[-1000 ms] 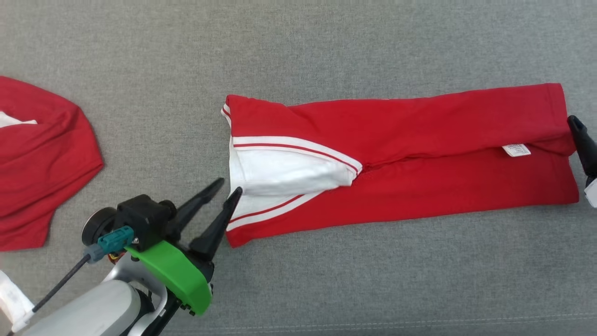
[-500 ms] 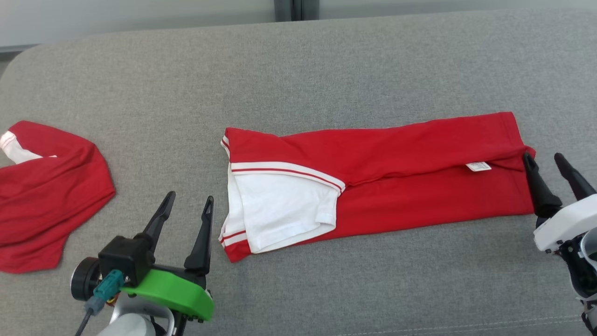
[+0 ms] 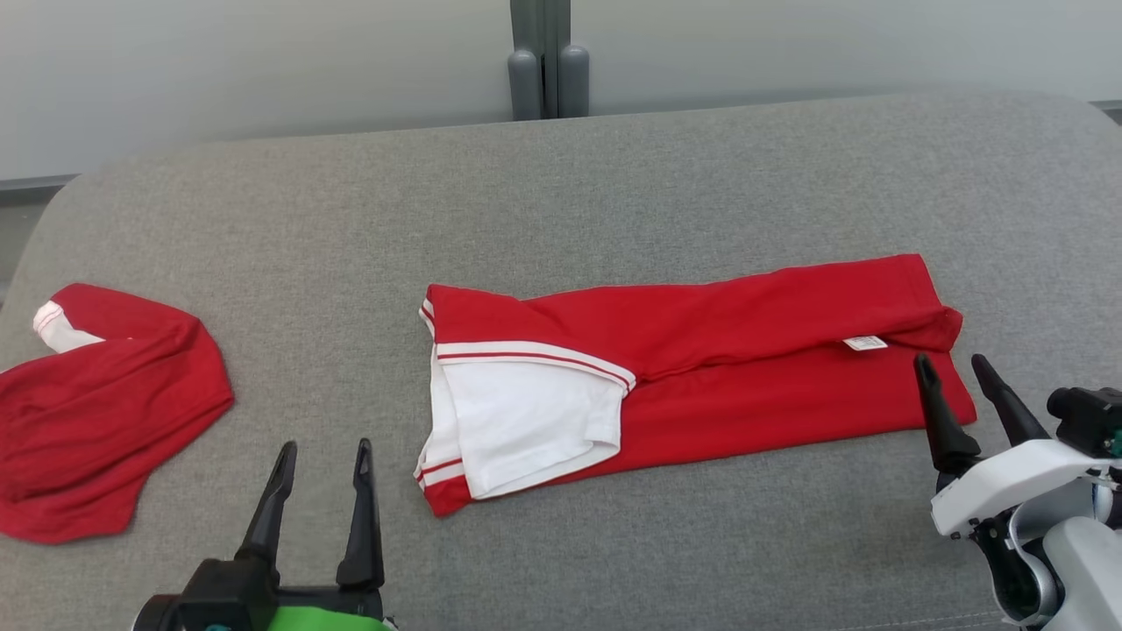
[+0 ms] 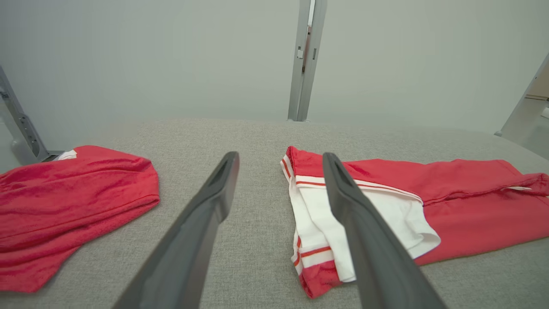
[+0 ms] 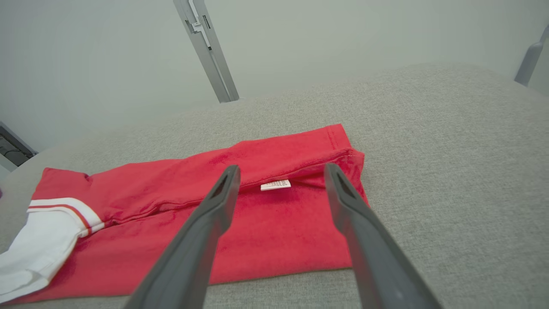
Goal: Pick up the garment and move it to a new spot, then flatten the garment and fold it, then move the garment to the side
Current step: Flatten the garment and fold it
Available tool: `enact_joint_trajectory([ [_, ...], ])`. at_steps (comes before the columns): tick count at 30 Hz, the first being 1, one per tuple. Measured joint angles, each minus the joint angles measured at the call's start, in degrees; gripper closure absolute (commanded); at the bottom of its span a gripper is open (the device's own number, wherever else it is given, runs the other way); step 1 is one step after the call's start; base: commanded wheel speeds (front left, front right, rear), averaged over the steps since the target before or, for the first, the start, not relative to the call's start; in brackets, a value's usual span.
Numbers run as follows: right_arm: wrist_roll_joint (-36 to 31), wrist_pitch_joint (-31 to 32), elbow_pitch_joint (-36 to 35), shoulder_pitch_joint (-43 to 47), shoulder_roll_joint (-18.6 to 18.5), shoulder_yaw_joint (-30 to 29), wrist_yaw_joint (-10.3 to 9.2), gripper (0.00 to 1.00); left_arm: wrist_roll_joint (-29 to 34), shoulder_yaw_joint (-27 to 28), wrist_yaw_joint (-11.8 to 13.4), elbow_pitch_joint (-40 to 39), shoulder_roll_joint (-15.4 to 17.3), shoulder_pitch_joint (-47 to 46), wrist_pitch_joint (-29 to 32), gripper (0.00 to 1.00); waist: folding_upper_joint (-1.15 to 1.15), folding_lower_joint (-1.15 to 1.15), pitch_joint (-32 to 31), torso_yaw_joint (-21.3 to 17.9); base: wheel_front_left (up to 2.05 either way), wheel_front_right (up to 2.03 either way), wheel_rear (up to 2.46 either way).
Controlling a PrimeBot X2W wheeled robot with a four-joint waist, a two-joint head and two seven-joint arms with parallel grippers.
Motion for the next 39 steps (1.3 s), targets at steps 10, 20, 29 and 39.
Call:
enact_joint_trajectory([
  [10, -2.24, -0.7, -0.04, 1.91, 4.47, -0.68, 0.01, 0.0, 11.04, 11.26, -7.33, -1.33, -9.77, 7.06, 0.0, 0.0, 0.0, 0.0, -1.81, -0.91, 0.0, 0.0, 0.0],
  [20, -2.42, -0.71, -1.09, 3.58, 5.49, -1.56, 0.01, 0.0, 15.36, 14.58, -10.92, -0.96, -13.01, 9.28, 0.0, 0.0, 0.0, 0.0, -2.58, -0.36, 0.0, 0.0, 0.0],
  [29, -2.15, -0.71, -0.69, 3.96, 4.95, -2.0, 0.0, 0.0, 16.52, 13.94, -12.07, 0.03, -13.3, 9.18, 0.0, 0.0, 0.0, 0.0, -2.18, 0.64, 0.0, 0.0, 0.0],
  [39, 0.18, 3.79, 15.28, -10.5, 0.3, -6.19, 0.01, 0.0, 17.58, 10.32, -11.8, 0.0, -13.37, 5.87, 0.0, 0.0, 0.0, 0.0, 2.26, 2.24, 0.0, 0.0, 0.0],
])
